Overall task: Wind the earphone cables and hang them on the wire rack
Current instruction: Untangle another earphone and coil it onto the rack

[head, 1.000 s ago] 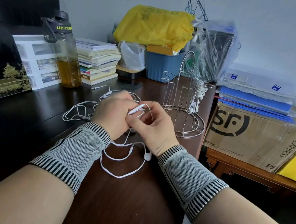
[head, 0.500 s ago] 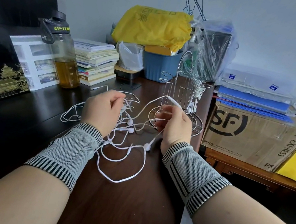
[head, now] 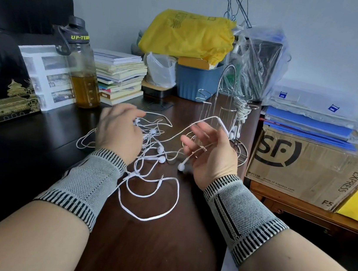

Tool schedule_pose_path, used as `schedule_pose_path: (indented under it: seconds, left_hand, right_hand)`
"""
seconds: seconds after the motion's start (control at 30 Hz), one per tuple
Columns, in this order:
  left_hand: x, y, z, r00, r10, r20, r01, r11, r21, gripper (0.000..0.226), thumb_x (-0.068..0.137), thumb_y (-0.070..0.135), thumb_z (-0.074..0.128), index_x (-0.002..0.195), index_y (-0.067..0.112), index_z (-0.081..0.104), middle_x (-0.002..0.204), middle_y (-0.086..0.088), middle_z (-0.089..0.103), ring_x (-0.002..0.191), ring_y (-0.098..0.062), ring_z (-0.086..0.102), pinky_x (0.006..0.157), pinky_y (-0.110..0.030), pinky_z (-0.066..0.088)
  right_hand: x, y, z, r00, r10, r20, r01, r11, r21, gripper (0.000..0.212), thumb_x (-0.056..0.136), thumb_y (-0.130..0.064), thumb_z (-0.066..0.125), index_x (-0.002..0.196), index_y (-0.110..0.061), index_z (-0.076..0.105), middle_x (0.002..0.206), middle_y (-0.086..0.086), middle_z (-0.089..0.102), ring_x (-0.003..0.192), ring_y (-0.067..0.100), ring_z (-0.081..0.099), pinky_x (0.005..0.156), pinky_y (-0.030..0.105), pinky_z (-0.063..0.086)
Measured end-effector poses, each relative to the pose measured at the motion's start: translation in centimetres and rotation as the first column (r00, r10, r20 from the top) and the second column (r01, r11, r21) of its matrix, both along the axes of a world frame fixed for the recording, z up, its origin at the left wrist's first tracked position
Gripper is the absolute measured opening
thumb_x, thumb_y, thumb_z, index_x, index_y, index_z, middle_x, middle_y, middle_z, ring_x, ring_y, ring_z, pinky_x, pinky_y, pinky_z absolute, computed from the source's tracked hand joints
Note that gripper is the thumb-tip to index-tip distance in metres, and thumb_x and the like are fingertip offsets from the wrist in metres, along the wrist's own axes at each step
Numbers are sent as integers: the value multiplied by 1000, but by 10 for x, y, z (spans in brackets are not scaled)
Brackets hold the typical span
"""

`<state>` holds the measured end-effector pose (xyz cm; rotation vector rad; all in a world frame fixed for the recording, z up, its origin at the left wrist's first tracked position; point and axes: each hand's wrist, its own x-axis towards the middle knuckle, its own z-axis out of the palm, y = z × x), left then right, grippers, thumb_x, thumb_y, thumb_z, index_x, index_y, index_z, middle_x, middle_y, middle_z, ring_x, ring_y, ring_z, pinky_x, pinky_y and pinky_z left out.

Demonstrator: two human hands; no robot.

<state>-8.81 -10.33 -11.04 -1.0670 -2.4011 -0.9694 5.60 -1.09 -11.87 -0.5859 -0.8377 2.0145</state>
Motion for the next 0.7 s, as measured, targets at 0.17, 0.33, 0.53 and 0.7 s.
schedule_pose_path:
  seconds: [0.17,0.33,0.53,0.7]
  left_hand:
    - [8,5,1,970,-217,-111,185,951,-248,42,88,14,52,125,30,63,131,12,58,124,-17,38,110,-32,31]
    - [7,-1,2,981,-186,-47,158,921,-357,27,94,25,54,115,31,69,129,10,62,123,-21,45,105,-37,36]
    - [8,-1,5,988,-153,-14,147,967,-206,18,95,32,57,101,29,74,102,6,72,99,-19,62,83,-33,49]
    - [13,-3,12,984,-175,25,176,984,-32,18,93,35,60,91,27,75,87,7,73,88,-15,65,80,-31,51]
  right_hand:
    - [6,0,17,985,166,-45,-166,986,-3,58,102,-47,25,85,-10,67,87,8,74,68,22,69,67,31,47]
    - [13,2,37,984,135,-116,-138,990,-18,64,101,-51,24,78,-7,64,54,4,62,48,19,62,64,30,50]
    - [24,5,36,996,-44,-80,34,993,-117,64,99,-51,29,66,-6,60,44,-2,24,38,12,20,54,23,34]
    - [26,15,28,953,-70,295,60,997,44,28,92,-25,50,69,-10,56,37,-6,24,30,10,20,49,22,31]
